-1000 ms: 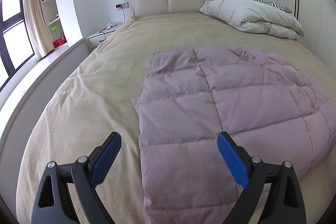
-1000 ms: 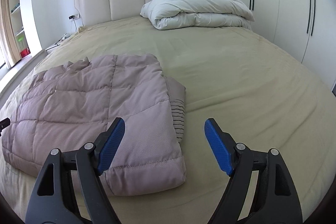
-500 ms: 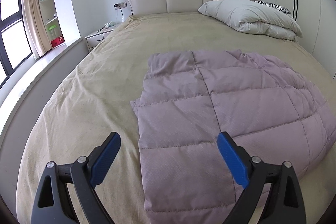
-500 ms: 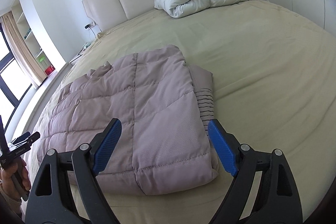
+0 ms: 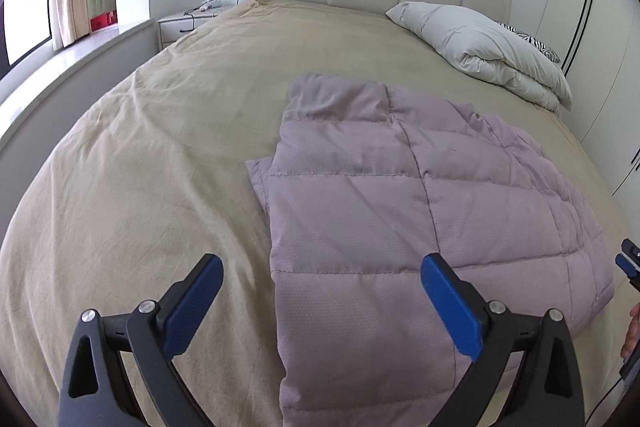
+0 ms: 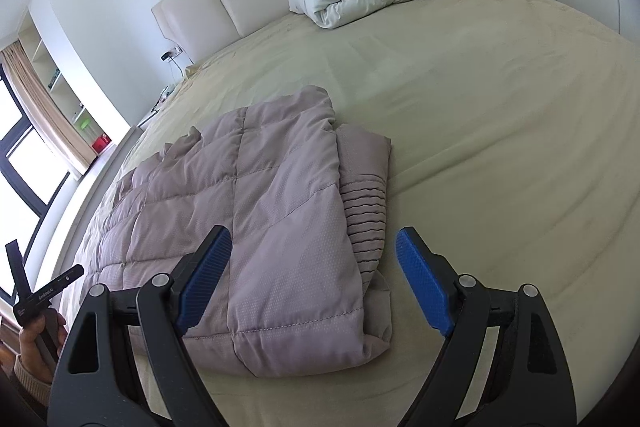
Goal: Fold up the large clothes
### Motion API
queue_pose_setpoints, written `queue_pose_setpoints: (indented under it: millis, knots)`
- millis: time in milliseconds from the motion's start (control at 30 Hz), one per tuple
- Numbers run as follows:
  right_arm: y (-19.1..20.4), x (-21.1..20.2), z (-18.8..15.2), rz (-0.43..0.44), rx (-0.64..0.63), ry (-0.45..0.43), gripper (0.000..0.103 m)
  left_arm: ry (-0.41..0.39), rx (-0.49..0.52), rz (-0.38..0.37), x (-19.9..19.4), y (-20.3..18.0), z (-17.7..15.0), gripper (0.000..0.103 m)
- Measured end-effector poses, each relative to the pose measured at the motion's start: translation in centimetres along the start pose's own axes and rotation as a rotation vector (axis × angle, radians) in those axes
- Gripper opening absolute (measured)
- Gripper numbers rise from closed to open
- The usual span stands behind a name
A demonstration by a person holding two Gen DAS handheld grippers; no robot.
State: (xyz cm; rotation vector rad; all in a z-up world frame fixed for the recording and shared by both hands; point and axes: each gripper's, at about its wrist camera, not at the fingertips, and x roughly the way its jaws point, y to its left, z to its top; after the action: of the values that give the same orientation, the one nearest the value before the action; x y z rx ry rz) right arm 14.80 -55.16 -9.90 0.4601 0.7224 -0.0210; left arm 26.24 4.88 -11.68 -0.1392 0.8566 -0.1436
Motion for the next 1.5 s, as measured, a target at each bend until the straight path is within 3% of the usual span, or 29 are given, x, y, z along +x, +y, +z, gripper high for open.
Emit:
queue_pose_setpoints:
  millis: [267,600,800,1033,1500]
  knots:
    - [-3.5,2.0,1.8,0.04,0.071,0.055,0.085,0.094,-0.13,-0.163,2.1,2.8,0.3,0.102]
    - [-7.3,8.6,2.9,0.228,0.213,0.238,0.085,0.215,-0.202,-0.307,5.4,4.4,0.0,0.101]
    - [-7.5,12.3,2.8,0.338,0.267,0.324,0.085,0.233,-0.285,-0.391,6.5,6.1,0.4,0.101]
    - [-6.2,14.8,3.4,0.374,0.236,0.374,0.085,0.255,-0.333,-0.438,8.0,6.9,1.4,0.1]
    - [-5.4,16.9,4.2,0.401,0.202,0.414,0.085,0.298,-0.315,-0.485,9.1,6.7,1.8,0.099]
